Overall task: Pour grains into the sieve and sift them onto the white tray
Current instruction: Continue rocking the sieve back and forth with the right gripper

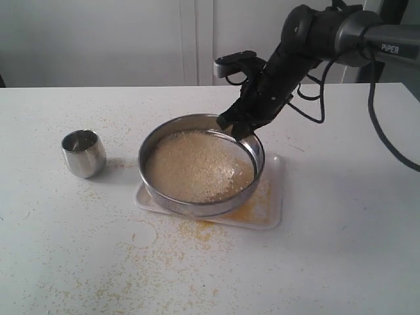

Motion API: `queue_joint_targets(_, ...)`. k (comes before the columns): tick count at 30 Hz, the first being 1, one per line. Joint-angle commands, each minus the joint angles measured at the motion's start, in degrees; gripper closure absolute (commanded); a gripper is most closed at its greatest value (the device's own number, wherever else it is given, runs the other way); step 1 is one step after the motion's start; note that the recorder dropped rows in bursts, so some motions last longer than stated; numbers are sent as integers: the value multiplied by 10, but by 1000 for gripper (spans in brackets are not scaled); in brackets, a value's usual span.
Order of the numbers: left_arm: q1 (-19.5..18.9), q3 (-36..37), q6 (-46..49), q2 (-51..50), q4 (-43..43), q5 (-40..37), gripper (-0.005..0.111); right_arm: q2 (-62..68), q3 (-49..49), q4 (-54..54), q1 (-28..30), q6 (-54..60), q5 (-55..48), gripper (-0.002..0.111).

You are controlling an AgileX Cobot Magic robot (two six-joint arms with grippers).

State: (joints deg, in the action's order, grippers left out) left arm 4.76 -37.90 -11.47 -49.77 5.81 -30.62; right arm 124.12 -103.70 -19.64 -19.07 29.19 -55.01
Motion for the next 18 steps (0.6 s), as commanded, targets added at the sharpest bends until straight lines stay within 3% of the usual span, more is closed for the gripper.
queue_joint_targets(1,0,2,-1,4,-2,-4,106,-5,-1,-12,23,-238,63,108)
queue_joint_targets(4,0,2,-1,4,-2,-4,106,-7,-3,-141,18,123,-51,108)
queue_joint_targets(5,0,2,-1,4,-2,-4,106,-10,-2,-120,18,127,-63,108)
queue_joint_targets(8,0,2,-1,4,-2,-4,106,-11,1,-27,44,-213,38,108)
queue_joint_targets(10,0,2,-1,4,-2,-4,106,-11,2,-79,43,-117,7,108)
queue_joint_targets(12,0,2,-1,4,-2,-4,106,-11,2,-89,30,90,-63,108)
queue_joint_targets(13,0,2,-1,4,-2,-4,106,-13,2,-54,30,60,-57,108)
queue_joint_targets(15,0,2,-1,4,-2,-4,106,-14,4,33,41,-212,20,108)
queue_joint_targets(16,0,2,-1,4,-2,-4,106,-14,4,-8,41,-176,15,108)
queue_joint_targets(18,0,2,-1,4,-2,-4,106,-18,4,-30,24,82,-51,108)
